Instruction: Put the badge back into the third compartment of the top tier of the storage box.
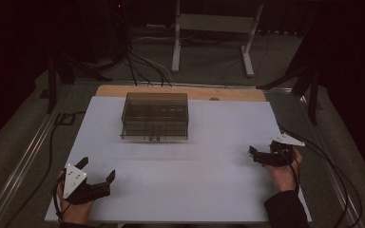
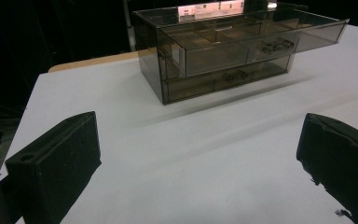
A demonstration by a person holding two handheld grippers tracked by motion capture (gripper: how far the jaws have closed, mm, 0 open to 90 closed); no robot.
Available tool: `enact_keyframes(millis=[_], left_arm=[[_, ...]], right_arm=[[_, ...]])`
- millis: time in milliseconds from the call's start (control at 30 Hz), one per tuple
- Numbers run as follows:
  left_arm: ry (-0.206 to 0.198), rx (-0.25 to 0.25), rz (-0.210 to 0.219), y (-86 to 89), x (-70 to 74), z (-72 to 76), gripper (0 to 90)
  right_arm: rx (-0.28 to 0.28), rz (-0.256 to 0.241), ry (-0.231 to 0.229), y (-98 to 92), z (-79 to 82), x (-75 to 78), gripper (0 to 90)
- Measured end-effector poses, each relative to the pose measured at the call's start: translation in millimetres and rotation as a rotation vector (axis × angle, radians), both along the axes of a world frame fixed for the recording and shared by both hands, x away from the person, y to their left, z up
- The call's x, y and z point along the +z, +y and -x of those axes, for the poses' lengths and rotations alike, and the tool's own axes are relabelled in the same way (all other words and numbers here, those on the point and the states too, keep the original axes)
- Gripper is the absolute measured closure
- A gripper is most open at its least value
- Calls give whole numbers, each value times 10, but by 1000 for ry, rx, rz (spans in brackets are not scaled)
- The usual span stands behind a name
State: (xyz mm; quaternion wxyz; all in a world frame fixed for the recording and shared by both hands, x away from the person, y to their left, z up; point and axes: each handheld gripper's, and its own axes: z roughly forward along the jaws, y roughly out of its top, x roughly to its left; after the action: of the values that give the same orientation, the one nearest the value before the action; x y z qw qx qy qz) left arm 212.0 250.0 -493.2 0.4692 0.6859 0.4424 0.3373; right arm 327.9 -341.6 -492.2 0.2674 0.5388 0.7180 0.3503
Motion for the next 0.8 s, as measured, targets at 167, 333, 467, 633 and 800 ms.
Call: enact_keyframes(millis=[167,333,467,633,800], left_arm=[[0,-3,-1,-6,-2,0,4],[0,-2,-1,-5,-2,0,4],[0,-2,-1,-4,-2,0,4],[0,-3,0,-1,-5,-2,4],[1,-3,-2,-3,-6,-3,4]], right_arm=[[-26,0,66,-60,-68,-57,138],[-13,-22,113,-76,-109,-117,295],[9,-53,151,-61,-145,-169,441],[33,-43,198,-37,-172,-226,518],[73,-40,208,-7,-154,-231,633]])
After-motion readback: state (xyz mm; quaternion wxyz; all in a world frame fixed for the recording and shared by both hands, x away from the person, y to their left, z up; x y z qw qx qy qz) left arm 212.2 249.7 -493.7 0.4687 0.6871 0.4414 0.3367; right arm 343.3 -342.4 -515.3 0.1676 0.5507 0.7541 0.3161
